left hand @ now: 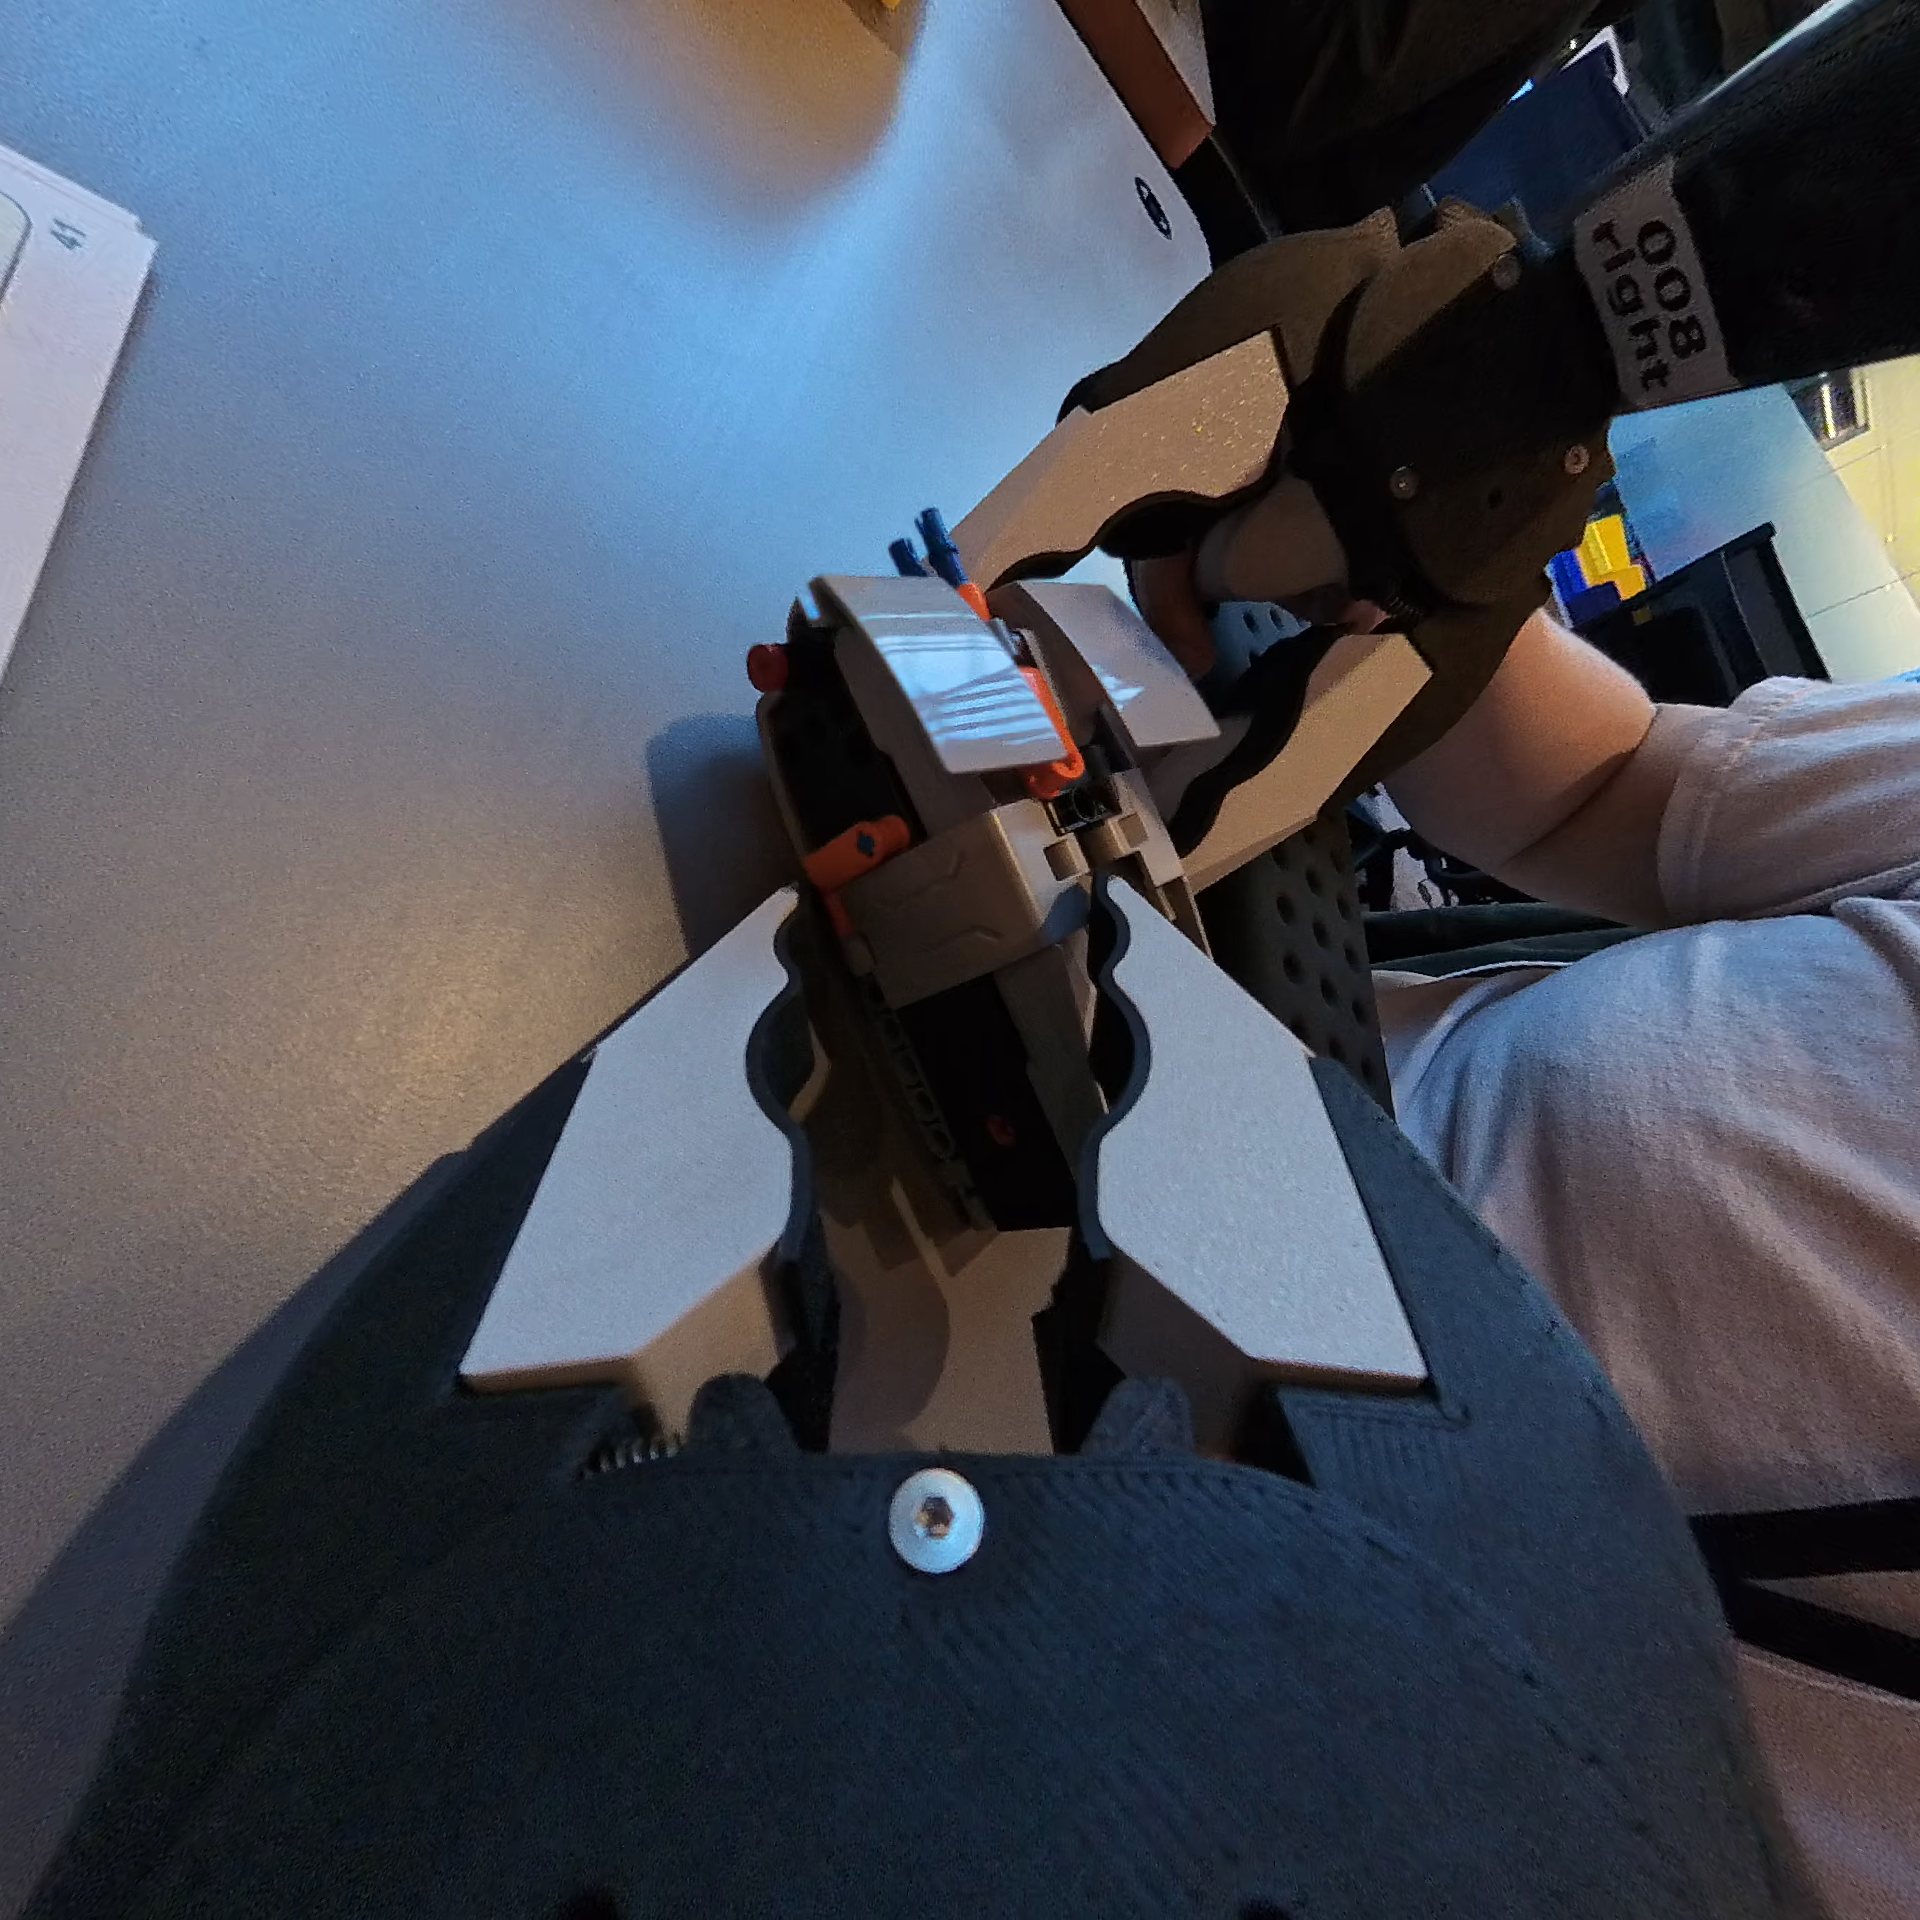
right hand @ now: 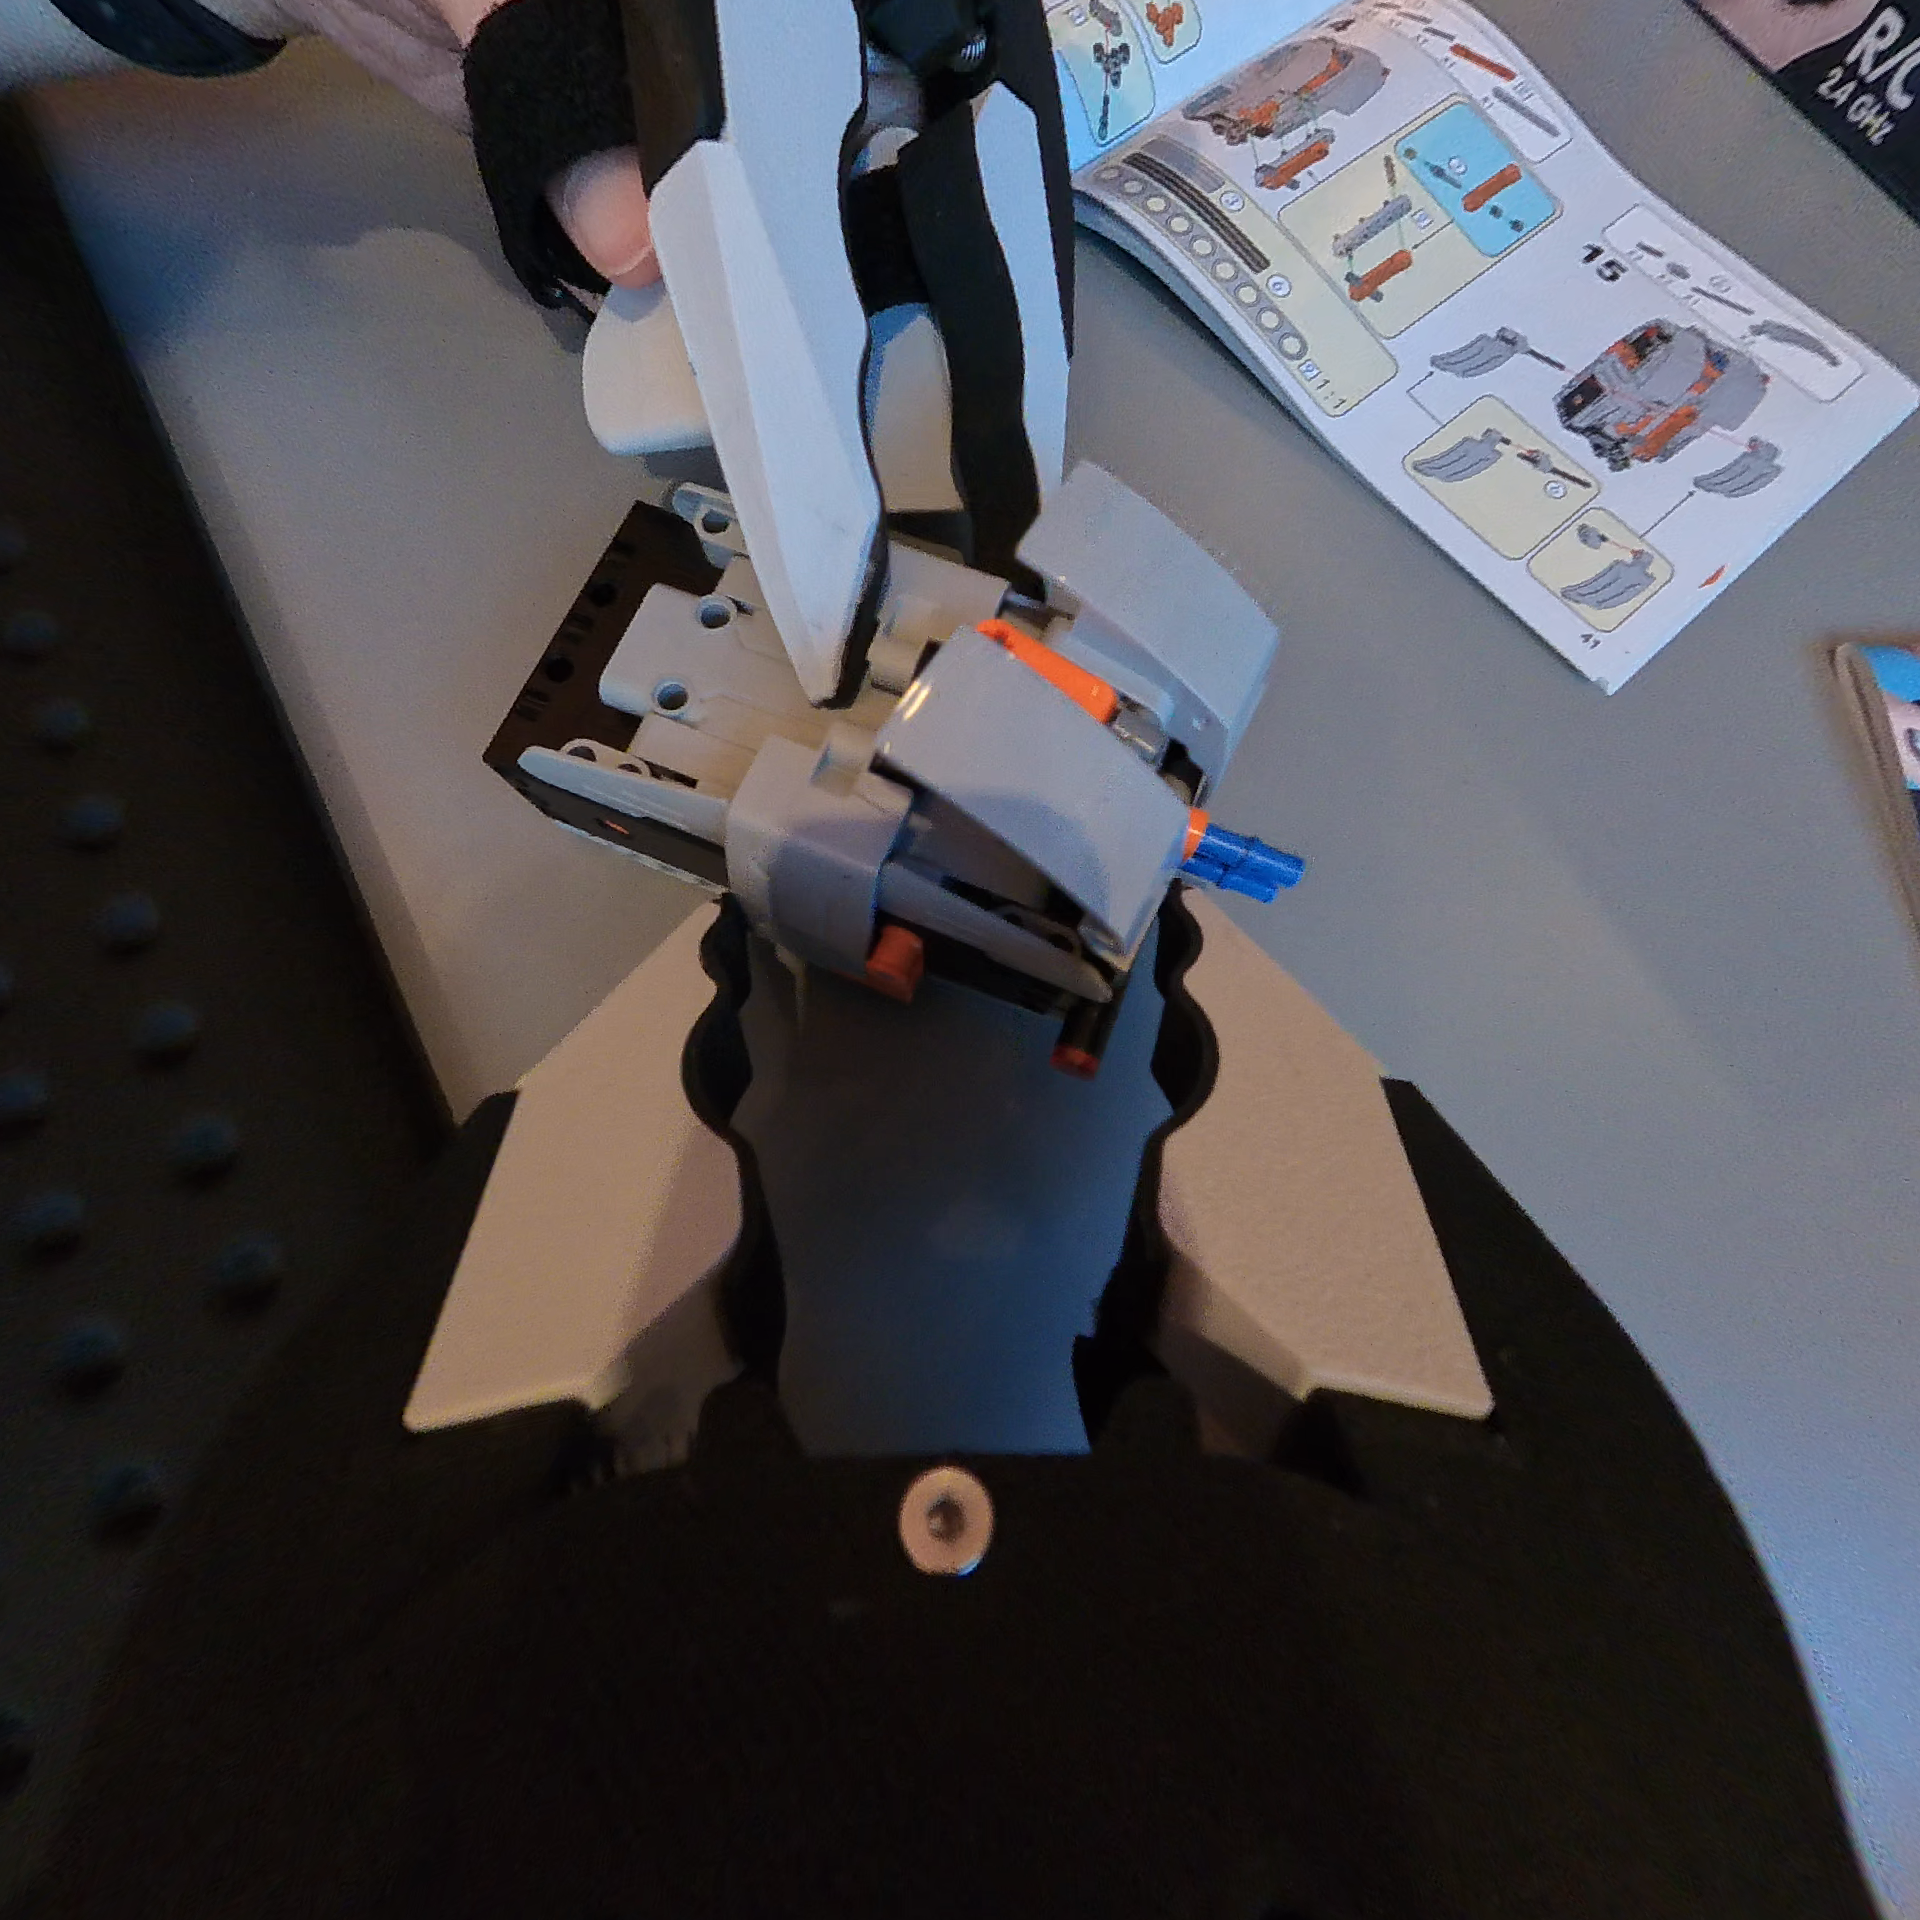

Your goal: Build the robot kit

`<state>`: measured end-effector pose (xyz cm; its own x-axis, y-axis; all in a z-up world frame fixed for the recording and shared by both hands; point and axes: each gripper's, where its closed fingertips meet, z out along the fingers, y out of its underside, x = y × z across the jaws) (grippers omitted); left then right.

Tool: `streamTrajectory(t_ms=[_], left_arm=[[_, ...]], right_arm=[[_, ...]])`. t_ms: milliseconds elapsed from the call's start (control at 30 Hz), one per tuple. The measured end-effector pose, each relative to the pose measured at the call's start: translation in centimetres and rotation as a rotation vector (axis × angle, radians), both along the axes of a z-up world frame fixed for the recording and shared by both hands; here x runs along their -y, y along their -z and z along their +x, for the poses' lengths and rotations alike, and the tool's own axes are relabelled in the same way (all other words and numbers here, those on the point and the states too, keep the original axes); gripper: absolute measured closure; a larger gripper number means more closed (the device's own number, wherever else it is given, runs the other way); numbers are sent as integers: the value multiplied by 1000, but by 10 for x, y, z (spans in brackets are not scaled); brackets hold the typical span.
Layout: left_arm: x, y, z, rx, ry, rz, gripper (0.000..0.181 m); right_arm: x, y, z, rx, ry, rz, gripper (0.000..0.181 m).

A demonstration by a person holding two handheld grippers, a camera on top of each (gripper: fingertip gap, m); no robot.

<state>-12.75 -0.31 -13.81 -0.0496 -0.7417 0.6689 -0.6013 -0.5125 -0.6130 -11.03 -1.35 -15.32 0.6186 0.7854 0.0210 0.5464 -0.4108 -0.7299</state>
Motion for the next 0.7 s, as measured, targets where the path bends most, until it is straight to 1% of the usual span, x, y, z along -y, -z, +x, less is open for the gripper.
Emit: streamTrajectory(t_ms=[133, 233, 333, 433, 533, 600, 700], left_arm=[[0, 0, 0, -1, -5, -5, 129], [0, 0, -2, -1, 7, 0, 130], [-2, -2, -5, 8, 9, -17, 131], [-13, -19, -7, 84, -35, -76, 133], [-32, -34, -3, 164, -114, -141, 132], [-42, -38, 4, 182, -144, -171, 130], [-42, -33, 14, 139, -136, -172, 125]], right_arm=[[-3, 2, 4, -21, 38, -17, 91], [-2, 1, 8, -48, 83, -29, 91], [5, -9, 13, -125, 135, -60, 91], [15, -16, 20, -245, 272, -232, 91], [25, -28, 8, -441, 375, -396, 93], [29, -25, 2, -480, 460, -454, 91], [29, -20, -12, -498, 532, -478, 88]])
